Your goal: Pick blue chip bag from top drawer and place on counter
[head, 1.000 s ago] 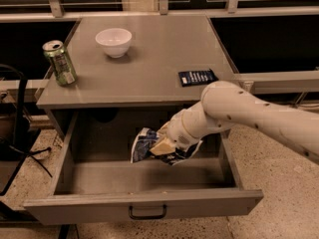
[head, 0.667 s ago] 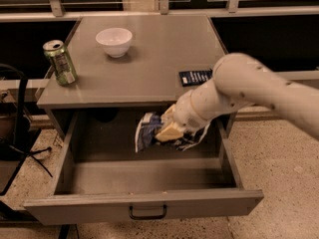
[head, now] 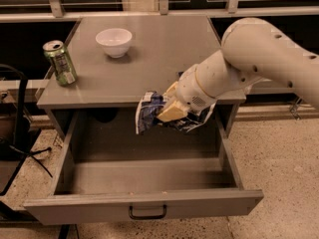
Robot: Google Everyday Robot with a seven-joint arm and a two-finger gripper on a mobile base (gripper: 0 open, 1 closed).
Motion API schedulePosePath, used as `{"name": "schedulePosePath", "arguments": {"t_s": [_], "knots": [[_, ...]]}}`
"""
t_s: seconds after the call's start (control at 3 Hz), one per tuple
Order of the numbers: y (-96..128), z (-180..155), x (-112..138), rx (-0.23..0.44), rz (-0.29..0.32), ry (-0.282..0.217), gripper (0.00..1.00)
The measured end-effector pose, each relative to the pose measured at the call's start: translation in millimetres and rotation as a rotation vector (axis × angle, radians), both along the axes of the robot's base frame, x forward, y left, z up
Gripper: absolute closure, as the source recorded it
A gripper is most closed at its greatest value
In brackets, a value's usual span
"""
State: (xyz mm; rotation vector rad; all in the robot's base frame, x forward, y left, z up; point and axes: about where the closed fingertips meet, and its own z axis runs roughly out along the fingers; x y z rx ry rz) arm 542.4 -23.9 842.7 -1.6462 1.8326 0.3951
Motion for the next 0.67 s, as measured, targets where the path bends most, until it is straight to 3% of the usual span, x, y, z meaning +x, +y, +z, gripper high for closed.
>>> {"name": "schedulePosePath", "arguments": {"t_s": [0.33,0.67], "knots": [[3,34,10,-0.016,0.004,0.019,1.00],[10,80,27,-0.038,0.022,0.003,1.00]]}}
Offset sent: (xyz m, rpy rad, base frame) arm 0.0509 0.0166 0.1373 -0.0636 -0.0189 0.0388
